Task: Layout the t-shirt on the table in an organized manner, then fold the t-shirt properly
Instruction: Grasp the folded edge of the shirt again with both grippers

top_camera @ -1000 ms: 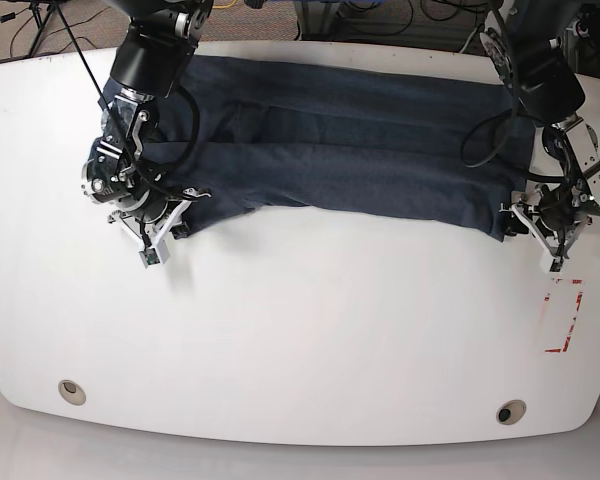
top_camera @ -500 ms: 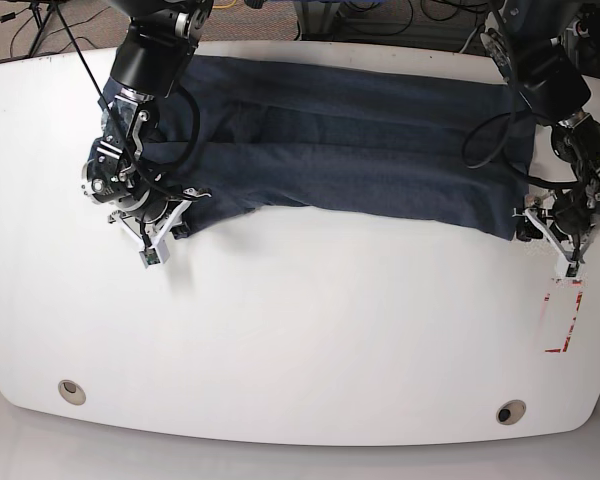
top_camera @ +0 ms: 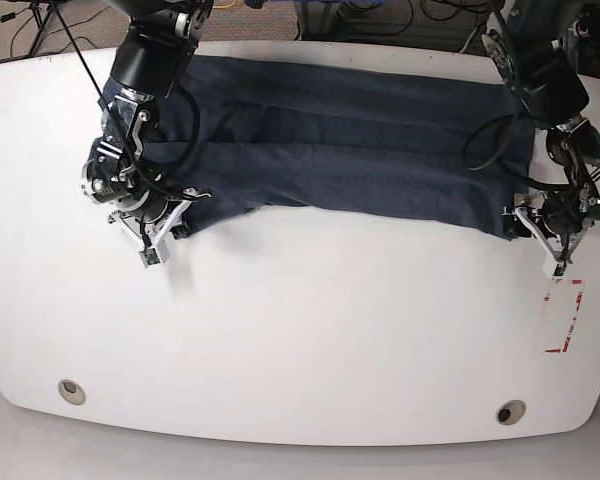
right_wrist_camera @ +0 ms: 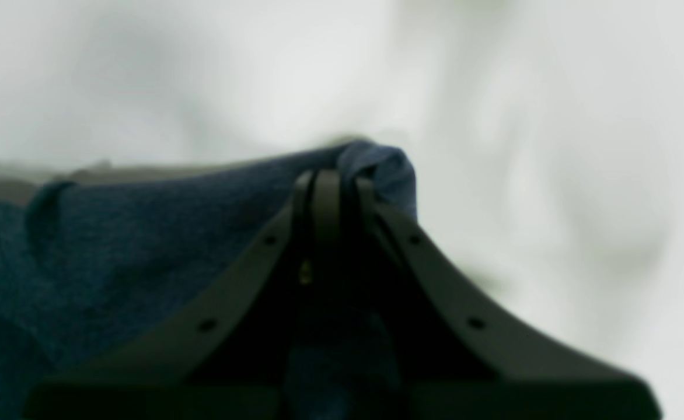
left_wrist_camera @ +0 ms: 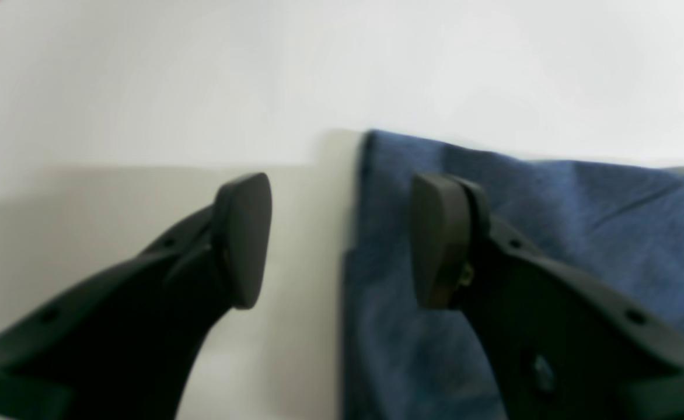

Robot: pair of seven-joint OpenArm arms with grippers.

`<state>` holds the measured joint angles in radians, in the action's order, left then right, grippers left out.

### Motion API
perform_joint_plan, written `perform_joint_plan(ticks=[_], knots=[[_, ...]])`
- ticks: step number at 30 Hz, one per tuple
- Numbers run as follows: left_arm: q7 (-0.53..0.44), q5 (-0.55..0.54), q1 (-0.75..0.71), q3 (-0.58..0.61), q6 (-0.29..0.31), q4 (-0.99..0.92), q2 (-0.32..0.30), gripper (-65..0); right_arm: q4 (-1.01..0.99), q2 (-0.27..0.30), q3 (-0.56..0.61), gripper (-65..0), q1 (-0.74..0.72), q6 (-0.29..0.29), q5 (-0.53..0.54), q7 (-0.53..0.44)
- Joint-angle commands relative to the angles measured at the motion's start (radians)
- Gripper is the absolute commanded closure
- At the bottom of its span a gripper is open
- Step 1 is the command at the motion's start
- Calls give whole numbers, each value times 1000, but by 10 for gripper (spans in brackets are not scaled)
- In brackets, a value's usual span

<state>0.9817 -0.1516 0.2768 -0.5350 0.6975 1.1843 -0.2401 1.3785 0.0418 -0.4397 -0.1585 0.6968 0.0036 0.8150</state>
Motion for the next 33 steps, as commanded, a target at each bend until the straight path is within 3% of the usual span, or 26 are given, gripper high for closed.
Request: perform_joint_plan(ticks=[1,11,24,33], knots=[[-17,-15,35,0,1,-10,-17,-347,20,7,-1,-30,-19,1,9,-13],[-17,-13,42,3,1,-71,-17,-331,20,7,-1,-30,-19,1,9,-13],[-14,-16,34,71,1,-59,-17,-33,20,7,-3,-30,-19,1,9,-13],[-11,-19,32,46,1,58,-17,-24,71,8,-1,-29,-23,1,9,-13]])
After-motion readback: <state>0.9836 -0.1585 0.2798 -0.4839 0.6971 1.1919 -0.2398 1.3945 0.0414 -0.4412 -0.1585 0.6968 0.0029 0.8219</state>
